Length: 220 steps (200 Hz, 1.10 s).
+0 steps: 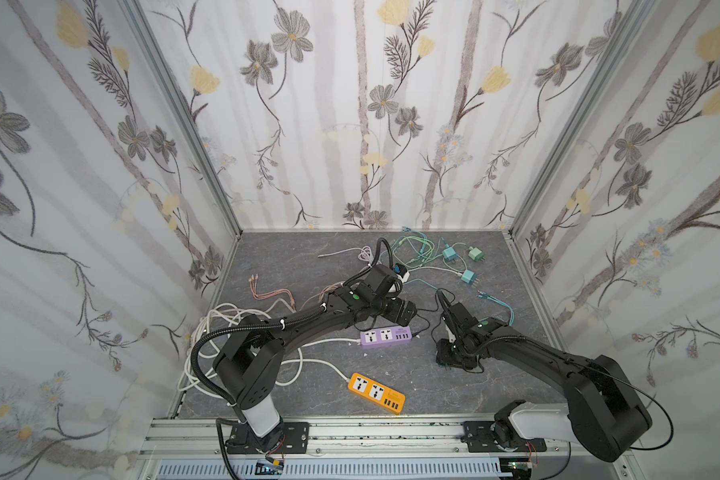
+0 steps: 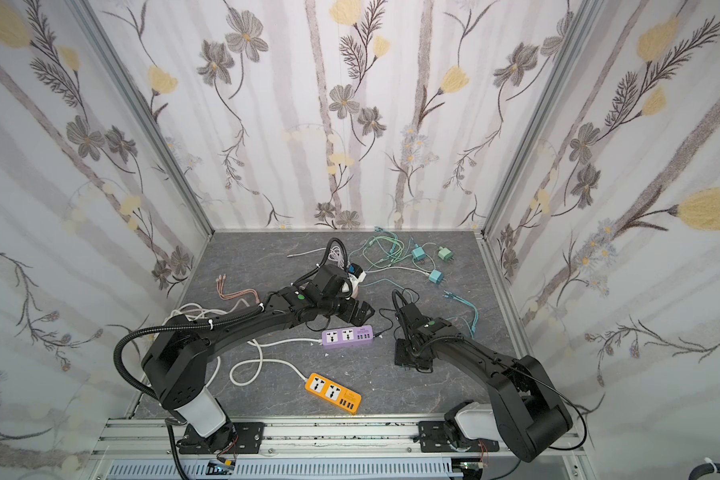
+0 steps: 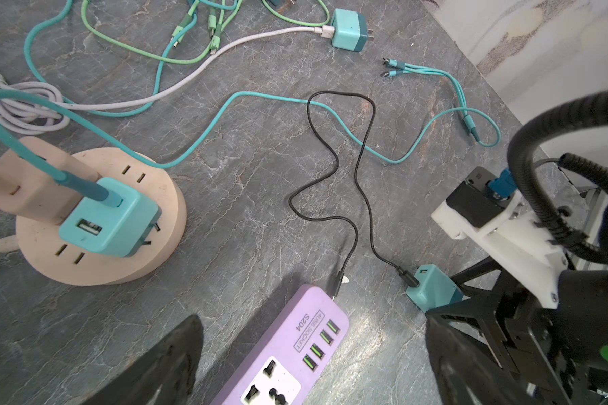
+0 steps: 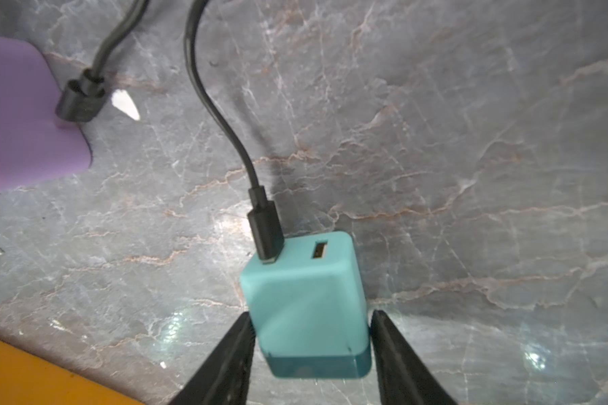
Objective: Insert the plug
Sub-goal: 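Grasp the teal charger with black cable beside the purple strip, right gripper, then lift the teal charger with the right gripper while the left gripper takes it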
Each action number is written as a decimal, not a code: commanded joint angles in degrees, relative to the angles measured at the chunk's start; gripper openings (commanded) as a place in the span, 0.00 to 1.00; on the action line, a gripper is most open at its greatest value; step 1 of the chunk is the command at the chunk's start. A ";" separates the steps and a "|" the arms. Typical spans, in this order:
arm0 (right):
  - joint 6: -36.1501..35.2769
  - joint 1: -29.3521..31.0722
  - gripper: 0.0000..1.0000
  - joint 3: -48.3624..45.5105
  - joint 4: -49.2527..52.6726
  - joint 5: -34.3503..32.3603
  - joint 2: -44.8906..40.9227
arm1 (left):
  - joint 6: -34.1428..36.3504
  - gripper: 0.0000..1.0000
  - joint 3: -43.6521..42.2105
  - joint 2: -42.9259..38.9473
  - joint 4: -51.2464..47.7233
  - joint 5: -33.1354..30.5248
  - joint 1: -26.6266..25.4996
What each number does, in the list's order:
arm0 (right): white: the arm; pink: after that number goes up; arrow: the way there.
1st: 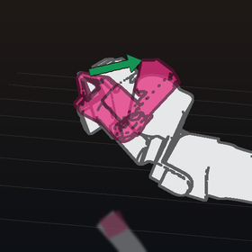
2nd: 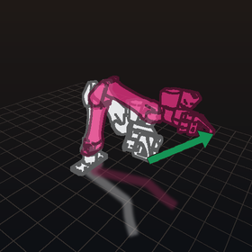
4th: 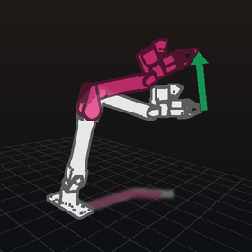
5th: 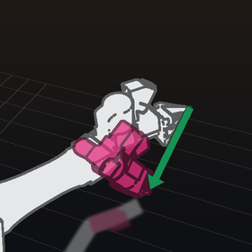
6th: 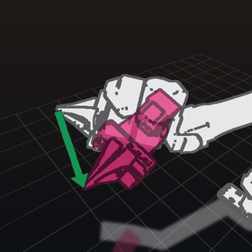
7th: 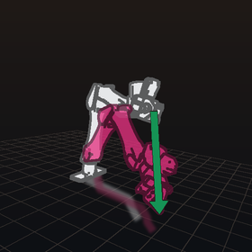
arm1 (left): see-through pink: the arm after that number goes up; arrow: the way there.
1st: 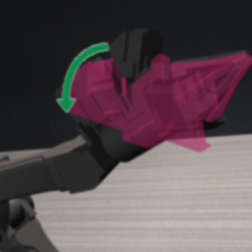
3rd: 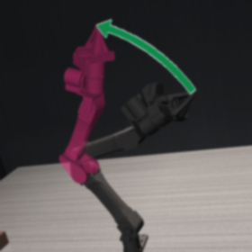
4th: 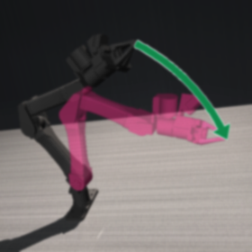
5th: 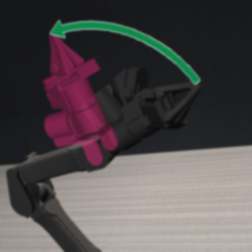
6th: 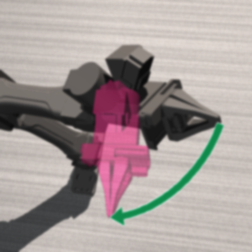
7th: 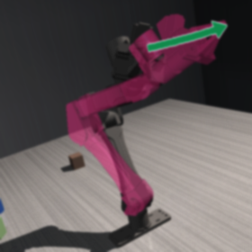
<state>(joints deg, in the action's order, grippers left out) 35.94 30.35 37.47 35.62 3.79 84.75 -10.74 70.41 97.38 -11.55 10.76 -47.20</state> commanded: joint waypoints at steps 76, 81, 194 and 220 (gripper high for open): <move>-4.86 6.19 0.39 0.05 -1.56 -13.22 -12.09 | 0.11 1.00 3.16 0.91 -3.21 3.80 0.00; -6.48 6.75 0.39 0.06 -2.06 -13.75 -13.97 | 0.17 1.00 3.90 1.09 -3.95 4.53 0.00; -60.26 12.94 0.35 4.72 -8.96 -16.60 -39.38 | 7.71 1.00 16.62 -9.27 -19.51 13.06 0.18; -69.94 13.90 0.35 2.24 -11.27 -14.83 -44.02 | 9.50 1.00 21.64 -7.63 -23.78 13.67 -1.44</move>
<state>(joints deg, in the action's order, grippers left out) -19.05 43.75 41.21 29.10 -12.95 43.35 -4.01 88.40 88.73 -30.13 23.03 -47.42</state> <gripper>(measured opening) 0.414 0.997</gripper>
